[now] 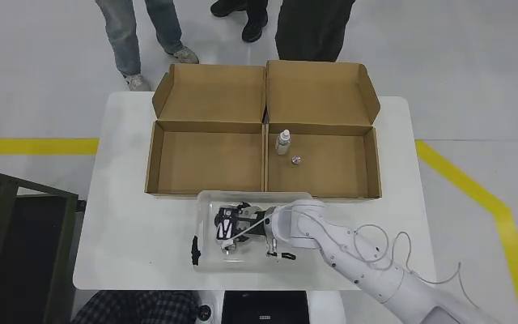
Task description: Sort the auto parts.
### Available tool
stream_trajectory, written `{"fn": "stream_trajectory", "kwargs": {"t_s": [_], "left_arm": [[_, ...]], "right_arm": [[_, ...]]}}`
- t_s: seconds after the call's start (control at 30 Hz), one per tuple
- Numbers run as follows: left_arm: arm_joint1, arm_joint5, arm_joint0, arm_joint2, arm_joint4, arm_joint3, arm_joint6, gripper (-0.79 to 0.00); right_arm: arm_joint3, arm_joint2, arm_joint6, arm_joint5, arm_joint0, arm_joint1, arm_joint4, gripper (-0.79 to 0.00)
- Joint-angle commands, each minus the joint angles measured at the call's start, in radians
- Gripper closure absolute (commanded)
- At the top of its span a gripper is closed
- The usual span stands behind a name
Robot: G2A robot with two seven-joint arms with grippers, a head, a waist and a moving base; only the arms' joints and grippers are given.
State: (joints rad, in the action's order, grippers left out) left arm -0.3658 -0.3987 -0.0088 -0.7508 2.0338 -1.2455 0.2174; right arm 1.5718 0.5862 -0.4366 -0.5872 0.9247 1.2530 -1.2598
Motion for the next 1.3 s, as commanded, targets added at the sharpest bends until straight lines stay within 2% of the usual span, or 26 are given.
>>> {"fn": "stream_trajectory", "kwargs": {"t_s": [0.0, 0.1, 0.5, 1.0, 1.27], "left_arm": [[0.000, 0.000, 0.000, 0.000, 0.000, 0.000, 0.000, -0.785], [0.000, 0.000, 0.000, 0.000, 0.000, 0.000, 0.000, -0.785], [0.000, 0.000, 0.000, 0.000, 0.000, 0.000, 0.000, -0.785], [0.000, 0.000, 0.000, 0.000, 0.000, 0.000, 0.000, -0.785], [0.000, 0.000, 0.000, 0.000, 0.000, 0.000, 0.000, -0.785]], "right_arm": [[-0.011, 0.006, 0.015, -0.011, 0.001, 0.002, 0.018, -0.234], [-0.023, 0.016, 0.027, -0.020, 0.002, 0.003, 0.028, 0.000], [0.042, 0.099, 0.072, -0.082, 0.048, -0.017, 0.080, 0.000], [0.254, 0.346, 0.077, -0.188, 0.212, -0.089, 0.257, 0.000], [0.268, 0.429, 0.071, -0.198, 0.245, -0.107, 0.369, 0.000]]}}
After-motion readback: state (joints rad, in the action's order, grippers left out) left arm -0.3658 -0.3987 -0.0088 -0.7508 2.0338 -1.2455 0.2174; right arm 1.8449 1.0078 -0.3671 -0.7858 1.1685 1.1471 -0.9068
